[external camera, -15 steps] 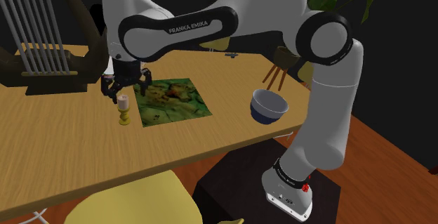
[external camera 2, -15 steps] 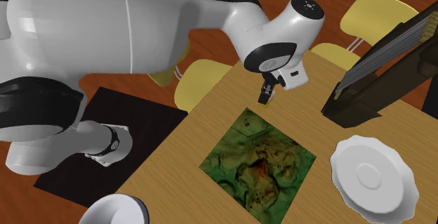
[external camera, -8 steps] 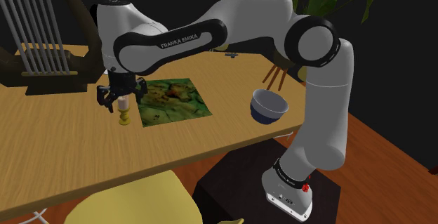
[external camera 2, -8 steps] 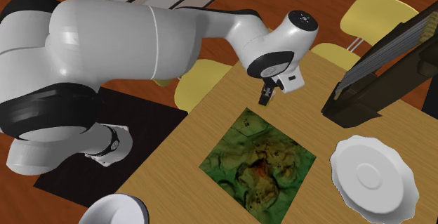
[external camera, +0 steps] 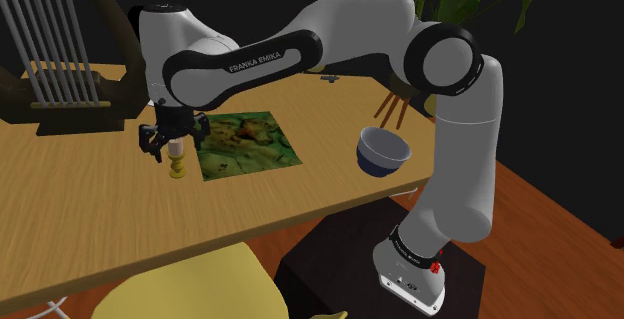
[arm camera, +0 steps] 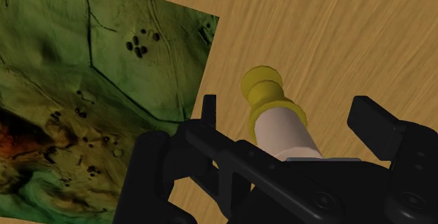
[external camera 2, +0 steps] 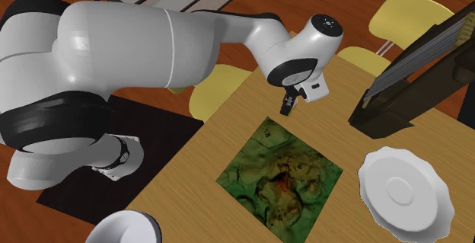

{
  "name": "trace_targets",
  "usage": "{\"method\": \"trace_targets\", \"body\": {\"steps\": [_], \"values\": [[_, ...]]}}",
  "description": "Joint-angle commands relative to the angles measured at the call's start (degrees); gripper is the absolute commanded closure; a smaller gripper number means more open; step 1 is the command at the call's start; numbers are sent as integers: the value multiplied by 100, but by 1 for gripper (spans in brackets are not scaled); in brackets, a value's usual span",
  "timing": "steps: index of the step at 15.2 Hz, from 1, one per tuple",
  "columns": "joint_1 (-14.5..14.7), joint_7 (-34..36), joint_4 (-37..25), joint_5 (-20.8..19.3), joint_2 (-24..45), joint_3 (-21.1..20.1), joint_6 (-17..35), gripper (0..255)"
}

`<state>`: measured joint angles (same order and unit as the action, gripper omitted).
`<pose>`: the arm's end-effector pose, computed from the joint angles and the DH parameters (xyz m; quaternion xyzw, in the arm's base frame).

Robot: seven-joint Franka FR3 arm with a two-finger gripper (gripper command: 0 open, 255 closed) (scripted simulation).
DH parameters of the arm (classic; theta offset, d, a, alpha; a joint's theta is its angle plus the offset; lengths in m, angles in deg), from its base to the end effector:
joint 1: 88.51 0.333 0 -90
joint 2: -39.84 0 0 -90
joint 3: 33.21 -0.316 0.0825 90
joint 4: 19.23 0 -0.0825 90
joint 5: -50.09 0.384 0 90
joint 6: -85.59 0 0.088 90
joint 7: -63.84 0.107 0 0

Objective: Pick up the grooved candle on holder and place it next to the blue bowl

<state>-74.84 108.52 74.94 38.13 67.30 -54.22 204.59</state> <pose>0.5745 0.3496 0.3508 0.9985 -0.0544 0.0011 0.0091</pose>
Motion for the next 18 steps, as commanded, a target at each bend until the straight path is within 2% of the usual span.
{"method": "trace_targets", "body": {"steps": [1, 2, 11, 18], "values": [[0, 0, 0, 0, 0, 0, 0, 0], [0, 0, 0, 0, 0, 0, 0, 255], [0, 0, 0, 0, 0, 0, 1, 255], [-19, -67, -256, 96, -200, -50, -442, 255]]}}
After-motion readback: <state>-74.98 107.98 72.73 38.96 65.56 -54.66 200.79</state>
